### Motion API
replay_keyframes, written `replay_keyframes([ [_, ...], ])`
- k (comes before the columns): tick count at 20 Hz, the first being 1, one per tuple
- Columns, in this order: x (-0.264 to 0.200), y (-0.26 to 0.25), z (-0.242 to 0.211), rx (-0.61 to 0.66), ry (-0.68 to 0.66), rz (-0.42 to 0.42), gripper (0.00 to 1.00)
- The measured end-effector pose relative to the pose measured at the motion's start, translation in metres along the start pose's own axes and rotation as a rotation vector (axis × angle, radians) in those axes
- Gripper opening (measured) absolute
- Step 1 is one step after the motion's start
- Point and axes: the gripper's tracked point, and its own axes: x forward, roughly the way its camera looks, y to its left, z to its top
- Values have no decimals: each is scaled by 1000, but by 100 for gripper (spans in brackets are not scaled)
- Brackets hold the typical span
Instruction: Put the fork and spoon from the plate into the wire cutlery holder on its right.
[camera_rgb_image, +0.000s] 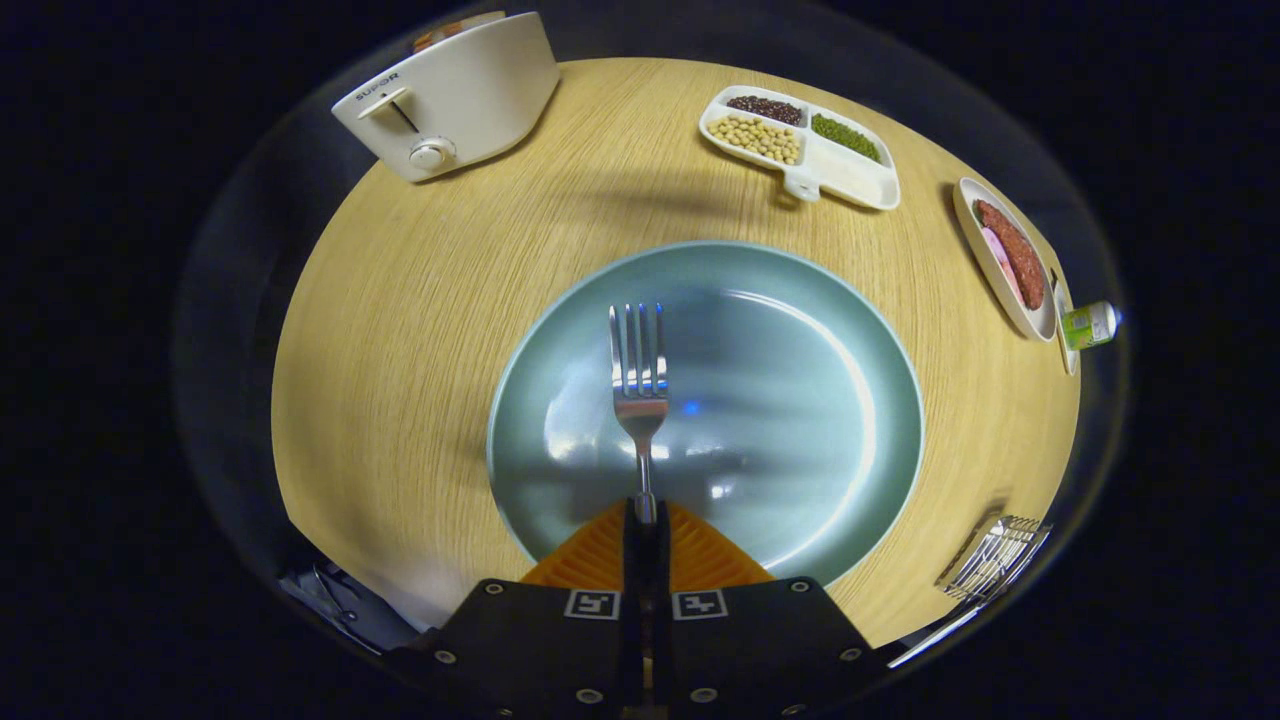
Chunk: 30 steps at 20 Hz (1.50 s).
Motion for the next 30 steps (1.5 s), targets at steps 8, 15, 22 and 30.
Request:
replay_keyframes([
  [8,-64,-49,-2,65,-188,43,4],
  [15,-124,-139,-40,153,-276,-25,4],
  [22,-153,-245,-103,299,-282,-101,4],
  [30,-147,-293,-161,371,-230,-133,4],
])
